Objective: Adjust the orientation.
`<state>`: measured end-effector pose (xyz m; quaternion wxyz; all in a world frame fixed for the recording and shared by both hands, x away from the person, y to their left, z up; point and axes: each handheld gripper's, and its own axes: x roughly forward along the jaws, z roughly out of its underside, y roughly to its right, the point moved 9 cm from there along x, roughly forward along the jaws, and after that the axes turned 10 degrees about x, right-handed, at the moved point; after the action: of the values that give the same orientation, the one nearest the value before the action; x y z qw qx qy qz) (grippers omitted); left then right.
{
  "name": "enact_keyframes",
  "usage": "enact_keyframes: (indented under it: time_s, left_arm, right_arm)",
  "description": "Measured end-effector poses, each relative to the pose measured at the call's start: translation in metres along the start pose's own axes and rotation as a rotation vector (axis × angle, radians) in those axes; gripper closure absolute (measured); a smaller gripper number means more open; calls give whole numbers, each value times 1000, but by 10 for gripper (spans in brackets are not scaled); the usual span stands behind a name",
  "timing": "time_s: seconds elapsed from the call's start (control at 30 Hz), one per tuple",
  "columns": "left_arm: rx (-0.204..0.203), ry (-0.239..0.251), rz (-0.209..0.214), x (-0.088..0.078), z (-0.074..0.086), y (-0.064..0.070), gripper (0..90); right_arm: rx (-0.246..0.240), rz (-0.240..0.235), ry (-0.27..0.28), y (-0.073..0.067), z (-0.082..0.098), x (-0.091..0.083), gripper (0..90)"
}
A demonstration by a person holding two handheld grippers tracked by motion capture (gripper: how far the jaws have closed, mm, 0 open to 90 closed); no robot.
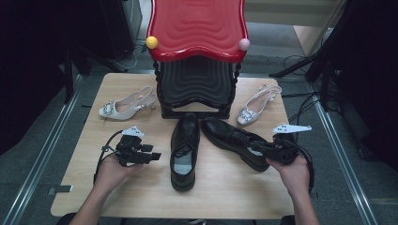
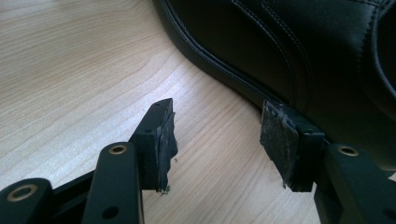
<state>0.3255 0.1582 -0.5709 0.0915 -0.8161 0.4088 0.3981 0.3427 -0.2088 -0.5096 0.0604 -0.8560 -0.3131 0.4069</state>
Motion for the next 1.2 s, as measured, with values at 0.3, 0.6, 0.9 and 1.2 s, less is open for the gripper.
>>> enact_keyframes:
  time_s: [0.3, 0.6, 0.9, 1.2]
  left_arm:
    - [-5, 11, 5, 2, -2, 0, 453]
    - [-2, 3, 6, 2, -1, 1, 454]
    - [3, 4, 7, 3, -2, 2, 453]
    - [-12, 21, 6, 1, -3, -1, 451]
  right_arm:
    - [43, 61, 66, 22, -2, -14, 896]
    - [105, 149, 87, 58, -1, -18, 900]
    - [136, 151, 57, 72, 5, -12, 900]
    - [113, 133, 32, 66, 9, -8, 900]
